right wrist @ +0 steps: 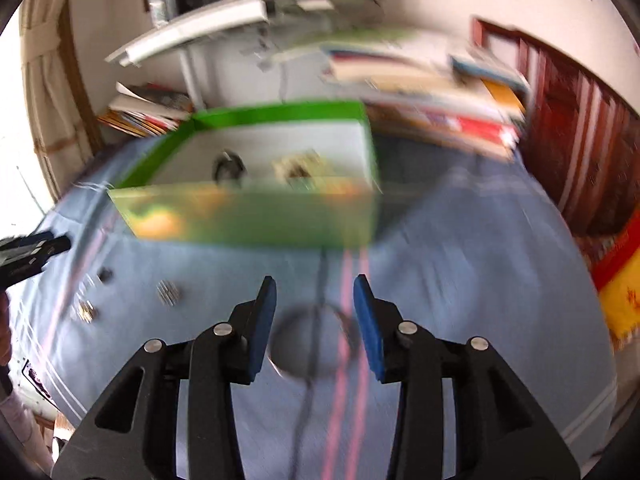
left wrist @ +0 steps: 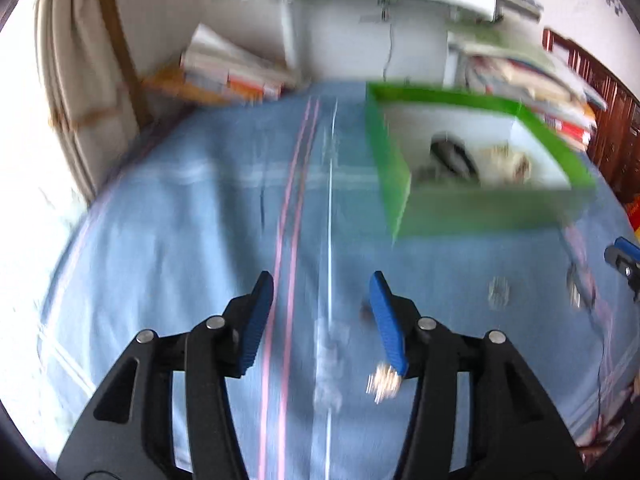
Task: Organize jewelry
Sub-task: 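Withdraw both tools from the green box back over the jewelry, then lower the left tool over the silver flower brooch while the right tool closes on the silver bangle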
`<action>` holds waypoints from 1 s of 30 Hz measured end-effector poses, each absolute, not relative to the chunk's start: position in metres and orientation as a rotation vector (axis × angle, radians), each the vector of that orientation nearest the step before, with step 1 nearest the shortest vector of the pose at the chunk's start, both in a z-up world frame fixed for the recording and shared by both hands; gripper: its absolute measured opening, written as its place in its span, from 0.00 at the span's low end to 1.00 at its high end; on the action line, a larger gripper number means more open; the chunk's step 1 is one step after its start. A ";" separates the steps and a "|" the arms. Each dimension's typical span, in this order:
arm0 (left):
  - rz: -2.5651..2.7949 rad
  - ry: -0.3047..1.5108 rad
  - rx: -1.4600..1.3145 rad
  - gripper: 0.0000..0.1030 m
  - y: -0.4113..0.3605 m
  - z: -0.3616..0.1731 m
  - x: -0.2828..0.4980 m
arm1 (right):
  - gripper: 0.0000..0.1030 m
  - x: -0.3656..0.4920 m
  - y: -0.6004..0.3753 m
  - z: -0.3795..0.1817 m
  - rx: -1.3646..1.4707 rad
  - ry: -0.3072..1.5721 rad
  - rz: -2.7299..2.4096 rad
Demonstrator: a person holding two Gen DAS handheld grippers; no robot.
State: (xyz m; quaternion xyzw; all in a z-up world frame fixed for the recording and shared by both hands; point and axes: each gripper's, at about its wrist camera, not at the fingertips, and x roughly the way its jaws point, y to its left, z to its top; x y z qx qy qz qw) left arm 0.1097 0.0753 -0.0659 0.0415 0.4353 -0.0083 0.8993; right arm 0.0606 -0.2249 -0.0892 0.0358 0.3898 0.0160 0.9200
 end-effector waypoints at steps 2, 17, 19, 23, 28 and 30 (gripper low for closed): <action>-0.046 0.944 0.091 0.49 0.074 -0.080 0.095 | 0.39 0.053 -0.228 -0.097 0.097 0.822 0.025; -0.181 0.997 0.145 0.60 0.034 -0.114 0.076 | 0.41 0.059 -0.166 -0.119 0.000 0.919 0.195; -0.205 0.994 0.140 0.59 0.030 -0.115 0.076 | 0.41 0.052 -0.162 -0.117 0.034 0.926 0.266; -0.251 0.984 0.138 0.59 0.016 -0.117 0.073 | 0.42 0.046 -0.155 -0.114 -0.030 0.903 0.204; -0.285 0.976 0.128 0.59 0.006 -0.117 0.070 | 0.46 0.047 -0.162 -0.119 -0.023 0.917 0.156; -0.262 0.977 0.112 0.59 0.007 -0.116 0.072 | 0.52 0.047 -0.165 -0.119 -0.019 0.910 0.153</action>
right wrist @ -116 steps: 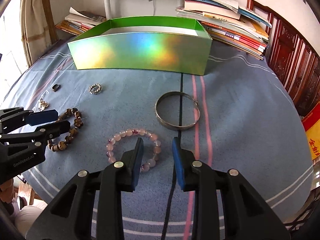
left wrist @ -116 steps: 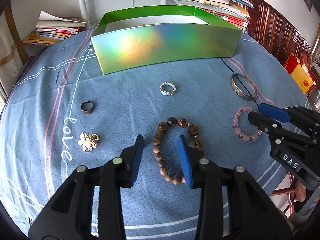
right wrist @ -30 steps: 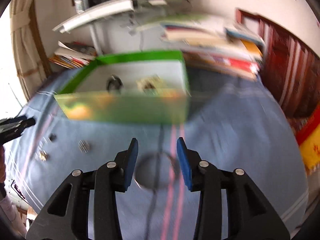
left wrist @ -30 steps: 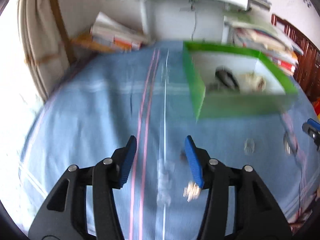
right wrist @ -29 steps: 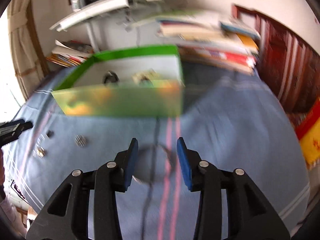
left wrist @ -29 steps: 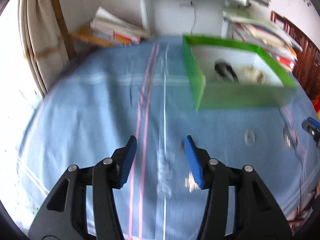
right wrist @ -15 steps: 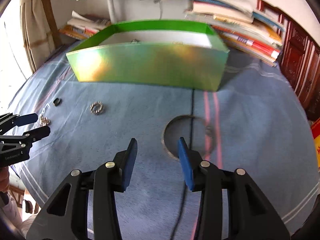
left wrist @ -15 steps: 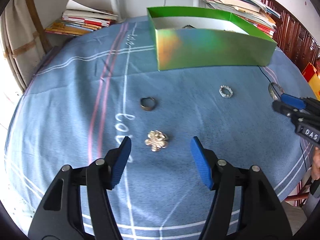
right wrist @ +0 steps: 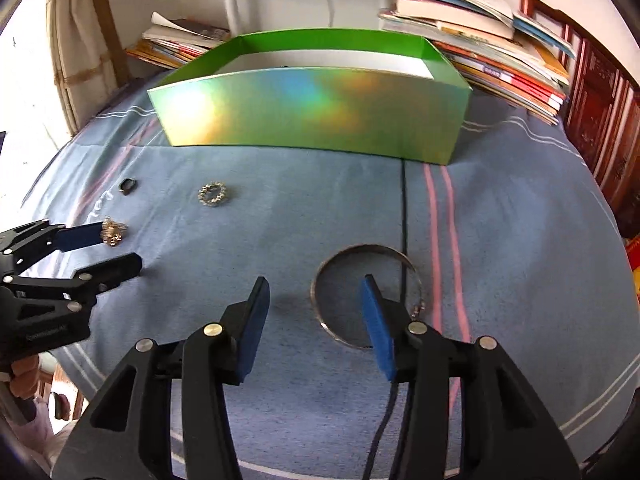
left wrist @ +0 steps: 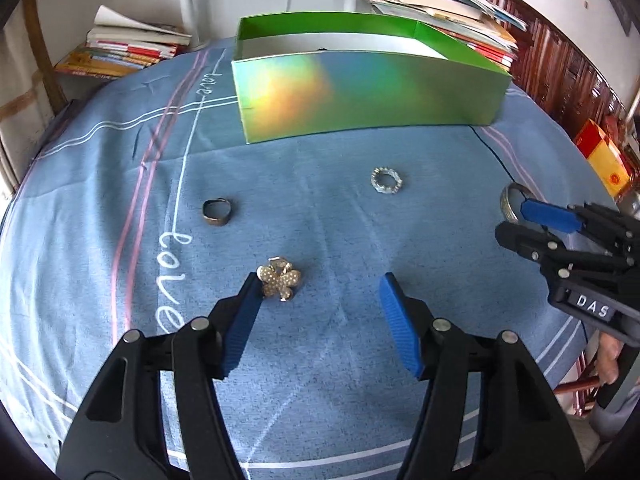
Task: Organize jewelry
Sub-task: 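Lower the left tool over the silver flower brooch while the right tool closes on the silver bangle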
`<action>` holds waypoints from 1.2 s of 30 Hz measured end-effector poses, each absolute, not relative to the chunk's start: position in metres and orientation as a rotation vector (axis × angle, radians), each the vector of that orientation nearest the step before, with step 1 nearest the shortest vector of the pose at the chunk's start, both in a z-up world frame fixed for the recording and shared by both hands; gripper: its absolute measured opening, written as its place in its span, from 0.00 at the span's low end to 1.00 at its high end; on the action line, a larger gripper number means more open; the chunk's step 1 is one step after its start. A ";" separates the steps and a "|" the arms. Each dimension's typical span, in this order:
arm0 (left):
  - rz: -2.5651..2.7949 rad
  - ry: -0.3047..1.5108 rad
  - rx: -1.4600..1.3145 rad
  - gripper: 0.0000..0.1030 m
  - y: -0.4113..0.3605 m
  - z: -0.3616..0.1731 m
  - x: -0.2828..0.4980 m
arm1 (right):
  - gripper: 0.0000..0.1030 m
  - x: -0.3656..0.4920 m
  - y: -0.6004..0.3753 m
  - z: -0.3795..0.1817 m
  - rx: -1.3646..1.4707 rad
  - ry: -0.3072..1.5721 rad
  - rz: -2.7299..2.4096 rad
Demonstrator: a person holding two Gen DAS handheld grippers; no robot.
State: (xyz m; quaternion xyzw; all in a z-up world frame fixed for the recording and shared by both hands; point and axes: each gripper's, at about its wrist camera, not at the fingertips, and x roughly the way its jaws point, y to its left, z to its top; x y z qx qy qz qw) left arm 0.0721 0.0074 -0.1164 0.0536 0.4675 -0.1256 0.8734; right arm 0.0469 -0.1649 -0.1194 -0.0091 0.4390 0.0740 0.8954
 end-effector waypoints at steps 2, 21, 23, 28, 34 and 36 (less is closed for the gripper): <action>-0.201 0.961 0.108 0.60 0.009 -0.115 0.074 | 0.55 0.048 -0.165 -0.119 -0.025 0.908 0.150; -0.228 0.943 0.124 0.64 -0.007 -0.119 0.076 | 0.57 0.049 -0.167 -0.122 -0.044 0.893 0.098; -0.245 0.943 0.129 0.64 -0.011 -0.119 0.074 | 0.57 0.049 -0.170 -0.121 -0.037 0.895 0.085; -0.298 0.943 0.150 0.64 -0.021 -0.118 0.068 | 0.57 0.049 -0.176 -0.121 -0.025 0.900 0.057; -0.341 0.954 0.125 0.64 -0.019 -0.116 0.066 | 0.57 0.046 -0.177 -0.122 -0.024 0.909 0.053; -0.328 0.953 0.115 0.64 -0.011 -0.115 0.067 | 0.57 0.045 -0.176 -0.121 -0.026 0.914 0.059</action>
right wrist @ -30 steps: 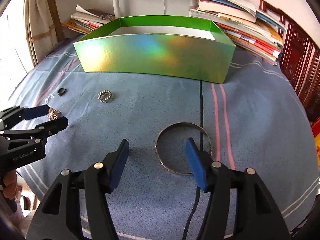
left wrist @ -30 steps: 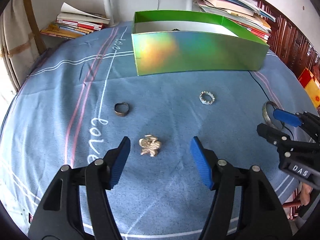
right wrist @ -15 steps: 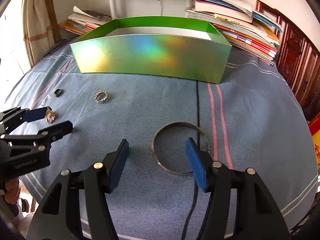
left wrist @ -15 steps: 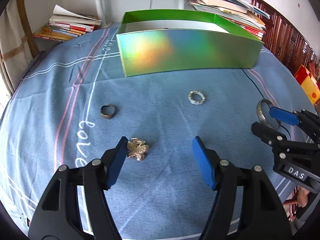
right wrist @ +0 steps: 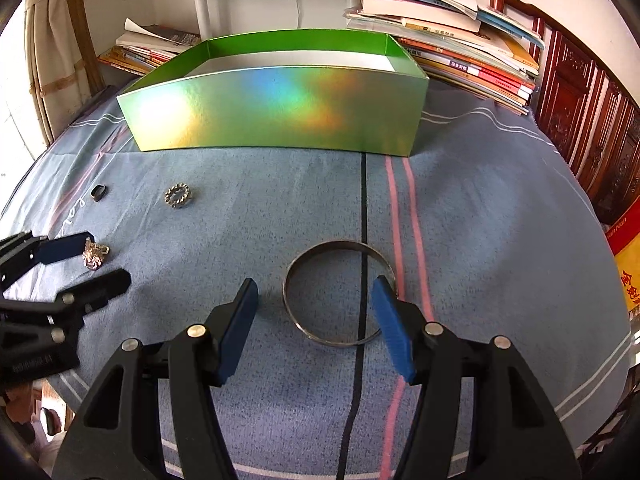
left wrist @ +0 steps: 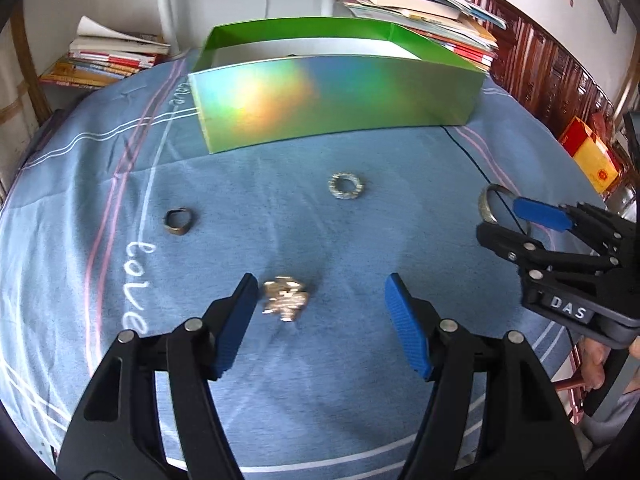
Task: Organize jewelry
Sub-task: 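Lower the left tool over the silver flower brooch while the right tool closes on the silver bangle, then close the left tool on the flower brooch while the right tool holds the bangle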
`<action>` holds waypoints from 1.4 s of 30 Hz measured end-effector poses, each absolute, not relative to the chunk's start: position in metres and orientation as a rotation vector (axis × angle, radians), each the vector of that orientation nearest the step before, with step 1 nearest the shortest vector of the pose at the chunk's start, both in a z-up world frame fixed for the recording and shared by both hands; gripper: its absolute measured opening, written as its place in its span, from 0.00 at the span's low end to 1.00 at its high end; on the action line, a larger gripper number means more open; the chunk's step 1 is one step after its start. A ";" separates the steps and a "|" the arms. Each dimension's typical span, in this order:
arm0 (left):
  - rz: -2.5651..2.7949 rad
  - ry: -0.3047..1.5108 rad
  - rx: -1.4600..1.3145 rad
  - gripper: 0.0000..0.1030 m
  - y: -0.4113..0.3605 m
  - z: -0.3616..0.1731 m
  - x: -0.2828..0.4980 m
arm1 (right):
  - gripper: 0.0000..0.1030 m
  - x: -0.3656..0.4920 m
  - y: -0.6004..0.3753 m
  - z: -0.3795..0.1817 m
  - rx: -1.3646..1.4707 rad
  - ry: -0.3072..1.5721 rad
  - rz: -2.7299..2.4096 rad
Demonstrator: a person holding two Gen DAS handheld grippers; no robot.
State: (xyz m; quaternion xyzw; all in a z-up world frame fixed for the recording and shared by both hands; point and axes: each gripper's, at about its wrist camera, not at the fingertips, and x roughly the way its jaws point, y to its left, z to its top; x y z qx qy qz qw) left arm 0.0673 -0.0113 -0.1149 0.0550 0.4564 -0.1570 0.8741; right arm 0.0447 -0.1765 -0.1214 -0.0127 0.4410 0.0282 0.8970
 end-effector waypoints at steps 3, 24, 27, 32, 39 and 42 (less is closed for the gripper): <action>-0.299 0.955 0.108 0.64 -0.002 -0.114 0.070 | 0.57 0.043 -0.174 -0.121 -0.026 0.918 0.071; -0.268 0.941 0.160 0.46 -0.014 -0.115 0.060 | 0.20 0.035 -0.176 -0.119 -0.027 0.912 0.124; -0.270 0.937 0.159 0.46 -0.014 -0.115 0.060 | 0.10 0.038 -0.174 -0.120 -0.018 0.908 0.132; -0.263 0.940 0.151 0.49 -0.014 -0.116 0.060 | 0.08 0.047 -0.176 -0.119 0.035 0.908 0.125; -0.224 0.936 0.152 0.55 -0.021 -0.116 0.062 | 0.16 0.063 -0.170 -0.119 0.050 0.899 0.103; -0.218 0.932 0.158 0.56 -0.021 -0.116 0.062 | 0.30 0.060 -0.169 -0.119 0.042 0.901 0.109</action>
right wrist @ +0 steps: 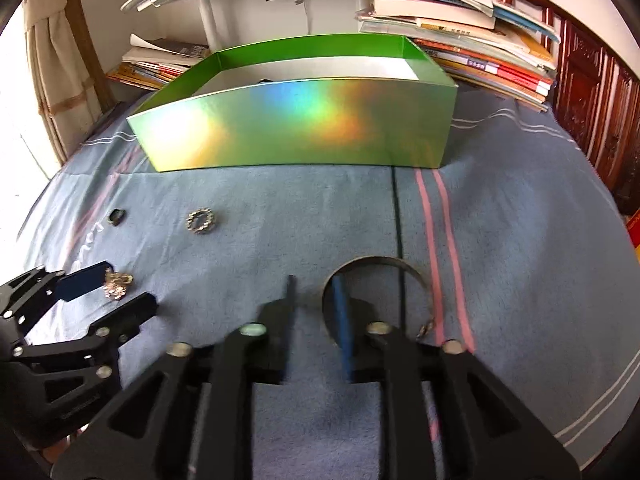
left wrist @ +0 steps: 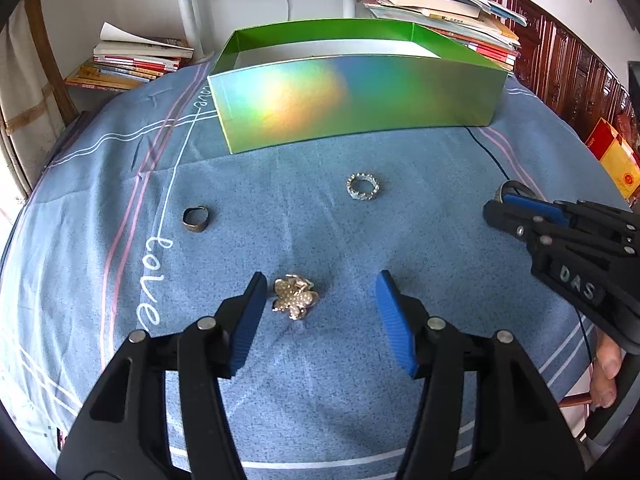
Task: Organize jewelry
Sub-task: 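Close the left tool on the flower brooch while the right tool holds the bangle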
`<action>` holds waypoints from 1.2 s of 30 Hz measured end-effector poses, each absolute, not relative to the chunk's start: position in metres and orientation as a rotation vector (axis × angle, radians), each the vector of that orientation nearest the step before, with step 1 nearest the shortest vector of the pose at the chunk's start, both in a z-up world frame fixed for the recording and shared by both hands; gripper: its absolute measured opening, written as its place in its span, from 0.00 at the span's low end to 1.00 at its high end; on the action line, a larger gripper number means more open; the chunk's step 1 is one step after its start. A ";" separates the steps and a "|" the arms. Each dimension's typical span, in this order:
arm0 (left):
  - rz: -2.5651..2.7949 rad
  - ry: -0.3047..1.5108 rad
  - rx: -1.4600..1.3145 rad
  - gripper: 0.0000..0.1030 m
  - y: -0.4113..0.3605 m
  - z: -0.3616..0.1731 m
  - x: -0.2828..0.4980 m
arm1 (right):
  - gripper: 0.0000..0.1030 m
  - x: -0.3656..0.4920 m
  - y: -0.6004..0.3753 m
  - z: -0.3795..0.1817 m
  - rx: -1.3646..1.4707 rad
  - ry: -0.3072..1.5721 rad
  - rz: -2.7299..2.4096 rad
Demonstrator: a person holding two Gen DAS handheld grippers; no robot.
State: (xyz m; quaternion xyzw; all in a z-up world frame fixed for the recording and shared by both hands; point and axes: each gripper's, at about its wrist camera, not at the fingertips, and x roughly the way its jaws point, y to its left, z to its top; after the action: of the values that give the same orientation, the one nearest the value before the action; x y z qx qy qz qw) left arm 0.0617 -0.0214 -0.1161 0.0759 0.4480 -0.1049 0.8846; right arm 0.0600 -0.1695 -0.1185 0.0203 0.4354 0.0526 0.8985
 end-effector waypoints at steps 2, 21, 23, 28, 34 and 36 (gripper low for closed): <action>-0.219 0.933 0.152 0.57 -0.020 -0.116 0.062 | 0.30 0.057 -0.170 -0.117 0.024 0.898 0.097; -0.217 0.931 0.155 0.58 -0.019 -0.116 0.061 | 0.30 0.048 -0.180 -0.117 0.019 0.908 0.089; -0.217 0.933 0.152 0.58 -0.019 -0.116 0.060 | 0.30 0.049 -0.179 -0.117 0.016 0.909 0.096; -0.227 0.932 0.150 0.55 -0.019 -0.116 0.060 | 0.30 0.049 -0.176 -0.118 -0.001 0.909 0.099; -0.258 0.930 0.143 0.20 -0.021 -0.114 0.062 | 0.12 0.049 -0.169 -0.119 -0.019 0.906 0.130; -0.264 0.928 0.147 0.20 -0.021 -0.114 0.062 | 0.04 0.049 -0.169 -0.119 -0.011 0.905 0.146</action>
State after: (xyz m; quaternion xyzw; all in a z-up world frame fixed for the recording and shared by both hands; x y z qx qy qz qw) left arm 0.0616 -0.0211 -0.1136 0.0704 0.4460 -0.1266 0.8832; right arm 0.0487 -0.1689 -0.1188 -0.0055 0.4370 0.0704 0.8967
